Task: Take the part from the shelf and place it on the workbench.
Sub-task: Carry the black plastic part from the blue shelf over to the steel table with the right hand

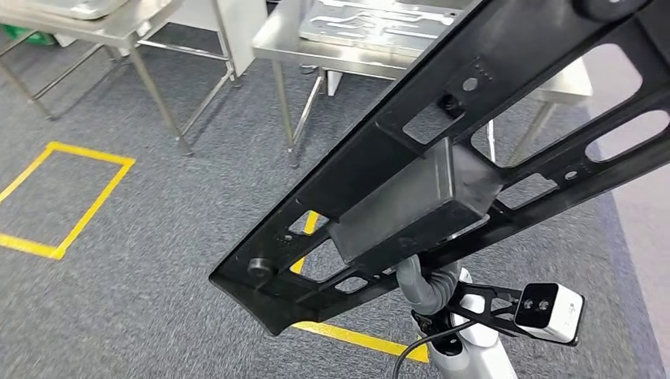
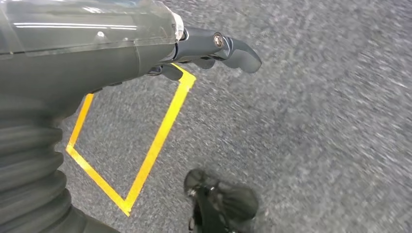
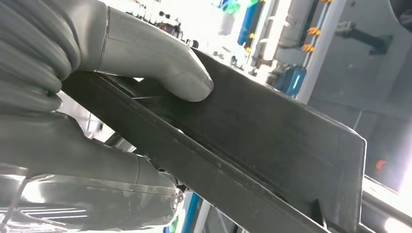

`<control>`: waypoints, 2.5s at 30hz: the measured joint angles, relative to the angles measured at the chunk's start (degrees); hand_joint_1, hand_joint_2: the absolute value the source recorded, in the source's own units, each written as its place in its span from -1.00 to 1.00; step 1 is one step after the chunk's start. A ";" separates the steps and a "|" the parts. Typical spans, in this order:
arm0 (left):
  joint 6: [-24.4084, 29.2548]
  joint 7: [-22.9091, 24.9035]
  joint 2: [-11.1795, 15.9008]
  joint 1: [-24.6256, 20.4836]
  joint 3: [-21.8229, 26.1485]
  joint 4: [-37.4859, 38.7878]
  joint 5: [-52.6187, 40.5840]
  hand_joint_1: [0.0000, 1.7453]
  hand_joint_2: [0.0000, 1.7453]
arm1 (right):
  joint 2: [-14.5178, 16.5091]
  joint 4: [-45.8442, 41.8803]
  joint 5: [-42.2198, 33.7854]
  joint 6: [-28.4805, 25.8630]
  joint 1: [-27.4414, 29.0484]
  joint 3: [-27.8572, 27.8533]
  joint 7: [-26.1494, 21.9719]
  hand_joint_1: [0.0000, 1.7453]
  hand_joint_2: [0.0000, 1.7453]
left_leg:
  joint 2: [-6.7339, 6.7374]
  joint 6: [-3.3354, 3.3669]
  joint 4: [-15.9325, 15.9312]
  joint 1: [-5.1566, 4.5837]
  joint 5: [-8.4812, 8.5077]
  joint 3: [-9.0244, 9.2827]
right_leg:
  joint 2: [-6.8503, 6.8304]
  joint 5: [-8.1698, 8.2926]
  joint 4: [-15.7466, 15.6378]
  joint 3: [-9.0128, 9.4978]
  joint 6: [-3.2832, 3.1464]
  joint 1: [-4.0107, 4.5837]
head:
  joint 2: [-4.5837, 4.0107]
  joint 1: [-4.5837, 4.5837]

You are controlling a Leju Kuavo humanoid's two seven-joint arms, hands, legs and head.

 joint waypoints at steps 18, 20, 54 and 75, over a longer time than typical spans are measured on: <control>-0.48 0.57 -0.43 -0.28 1.11 0.00 1.00 -1.00 1.00 | 0.07 0.28 -0.28 -0.04 -0.78 0.38 0.57 1.00 1.00 | 3.86 1.91 -11.21 0.03 2.77 6.29 | -6.33 0.16 3.69 -2.77 2.56 -0.22 | -0.01 0.04; -0.73 0.68 -0.43 -0.31 1.18 0.00 1.15 -1.00 1.00 | 0.08 0.28 -0.31 -0.40 -0.90 0.39 0.71 1.00 1.00 | 4.70 1.36 -11.30 -0.21 2.46 6.62 | -7.19 0.13 1.39 -1.73 1.93 0.36 | -0.01 0.04; -3.20 -0.04 0.22 -0.62 1.31 0.01 1.09 -1.00 1.00 | -0.20 -0.49 -1.07 -1.93 -1.54 0.09 1.36 1.00 1.00 | 0.38 0.72 -10.72 0.01 -0.63 11.92 | -3.39 1.13 1.19 -3.26 1.09 -0.44 | 0.00 0.08; -3.04 -0.27 0.37 -0.28 1.44 0.01 1.14 -1.00 1.00 | -0.02 -0.35 -0.30 -1.77 -1.40 -0.14 1.45 1.00 1.00 | -0.32 3.47 -11.50 -0.12 4.67 4.82 | -2.79 -11.25 16.44 -4.38 3.88 -1.07 | -0.01 0.03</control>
